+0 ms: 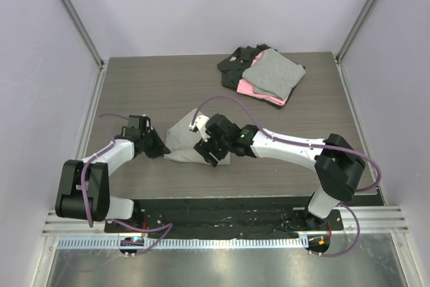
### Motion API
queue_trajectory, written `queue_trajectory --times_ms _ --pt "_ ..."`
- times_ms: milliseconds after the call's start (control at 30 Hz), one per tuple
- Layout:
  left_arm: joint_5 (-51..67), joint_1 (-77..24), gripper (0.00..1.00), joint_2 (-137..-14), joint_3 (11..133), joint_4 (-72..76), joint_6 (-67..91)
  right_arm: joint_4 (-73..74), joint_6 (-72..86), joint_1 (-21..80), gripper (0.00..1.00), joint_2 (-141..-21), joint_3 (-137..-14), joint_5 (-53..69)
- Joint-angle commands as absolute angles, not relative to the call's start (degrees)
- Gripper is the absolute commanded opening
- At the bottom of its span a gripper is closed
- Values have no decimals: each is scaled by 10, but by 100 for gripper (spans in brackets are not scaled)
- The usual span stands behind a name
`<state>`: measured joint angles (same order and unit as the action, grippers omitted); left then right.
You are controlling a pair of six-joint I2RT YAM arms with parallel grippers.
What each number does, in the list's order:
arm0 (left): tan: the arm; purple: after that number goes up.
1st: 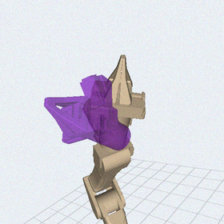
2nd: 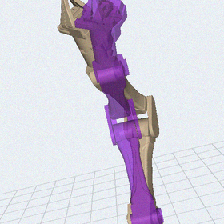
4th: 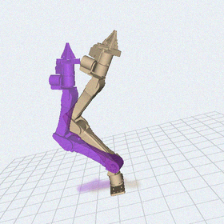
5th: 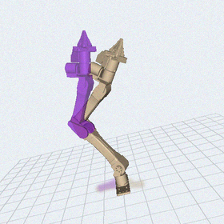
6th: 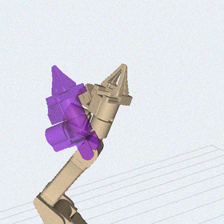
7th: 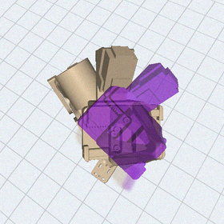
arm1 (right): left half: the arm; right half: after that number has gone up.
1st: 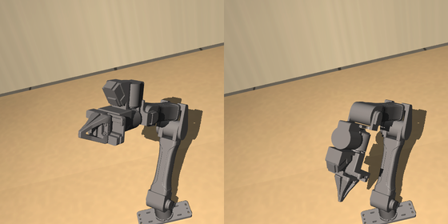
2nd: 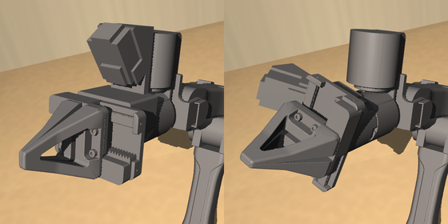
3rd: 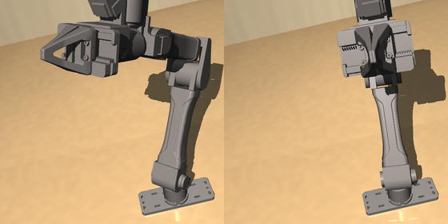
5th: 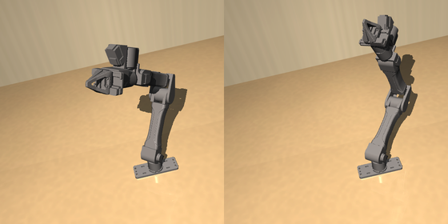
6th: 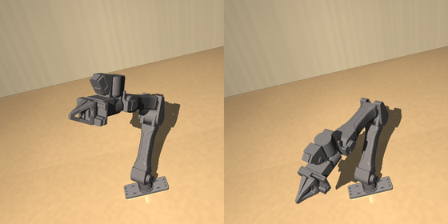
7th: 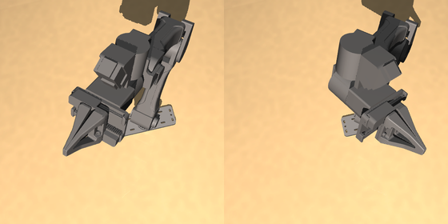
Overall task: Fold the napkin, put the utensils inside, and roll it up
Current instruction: Roll the napkin with the utensil
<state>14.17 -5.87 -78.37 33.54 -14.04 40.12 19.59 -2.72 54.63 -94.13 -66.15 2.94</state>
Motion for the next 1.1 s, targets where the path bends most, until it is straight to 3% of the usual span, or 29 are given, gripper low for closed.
queue_trajectory --times_ms 0,833,933,1067 --pt "143 -56 2 -794 347 -163 388 187 -41 555 72 -935 -635 -55" --pt "146 -56 2 -802 352 -165 386 167 -60 576 68 -1001 -601 -44" --pt "145 -55 2 -804 356 -166 386 176 -61 575 64 -1013 -607 -37" --pt "145 -56 2 -809 364 -170 382 195 -62 574 48 -1026 -610 -33"
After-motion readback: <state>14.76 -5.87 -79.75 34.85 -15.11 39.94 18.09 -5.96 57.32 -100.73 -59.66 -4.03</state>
